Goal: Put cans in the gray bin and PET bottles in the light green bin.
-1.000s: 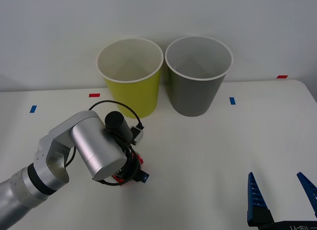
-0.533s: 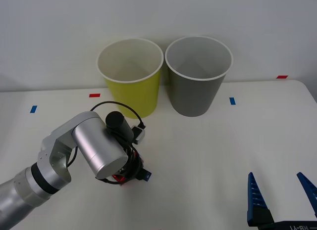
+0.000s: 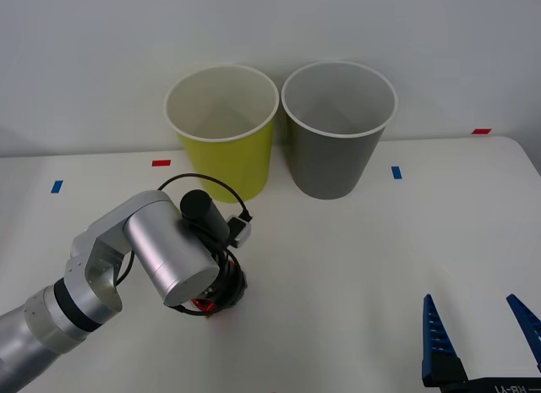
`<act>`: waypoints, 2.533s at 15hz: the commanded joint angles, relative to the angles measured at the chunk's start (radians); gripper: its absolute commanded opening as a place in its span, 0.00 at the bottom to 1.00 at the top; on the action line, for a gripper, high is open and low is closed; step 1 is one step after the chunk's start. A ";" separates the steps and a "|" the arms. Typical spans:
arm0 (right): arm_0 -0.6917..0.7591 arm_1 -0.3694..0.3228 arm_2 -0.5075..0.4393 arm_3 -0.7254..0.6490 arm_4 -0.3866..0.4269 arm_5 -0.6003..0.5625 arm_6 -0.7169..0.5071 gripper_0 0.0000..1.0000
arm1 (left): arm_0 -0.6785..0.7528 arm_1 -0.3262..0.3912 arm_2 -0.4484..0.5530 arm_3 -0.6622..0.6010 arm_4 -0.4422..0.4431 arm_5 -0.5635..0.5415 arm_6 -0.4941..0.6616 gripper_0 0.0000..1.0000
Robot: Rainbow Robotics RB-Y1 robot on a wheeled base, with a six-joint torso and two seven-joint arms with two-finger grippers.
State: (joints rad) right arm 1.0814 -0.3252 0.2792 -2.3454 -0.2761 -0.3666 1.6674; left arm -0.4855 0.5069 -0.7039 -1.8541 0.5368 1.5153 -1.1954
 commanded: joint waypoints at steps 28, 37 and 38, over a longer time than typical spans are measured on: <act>0.000 0.000 0.000 0.000 0.000 0.000 0.000 1.00 | 0.458 0.024 0.843 -0.764 0.336 -0.330 -0.461 0.00; 0.000 0.000 0.000 0.000 0.000 0.000 0.000 1.00 | 0.567 -0.169 0.954 -0.764 0.336 -0.372 -0.464 0.00; 0.000 0.000 0.000 0.000 0.000 0.000 0.000 1.00 | 0.558 -0.179 0.968 -0.764 0.336 -0.371 -0.464 0.00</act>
State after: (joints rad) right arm 1.0815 -0.3252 0.2792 -2.3455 -0.2761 -0.3666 1.6674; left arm 0.0818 0.3397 0.2500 -2.6180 0.8758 1.1440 -1.6586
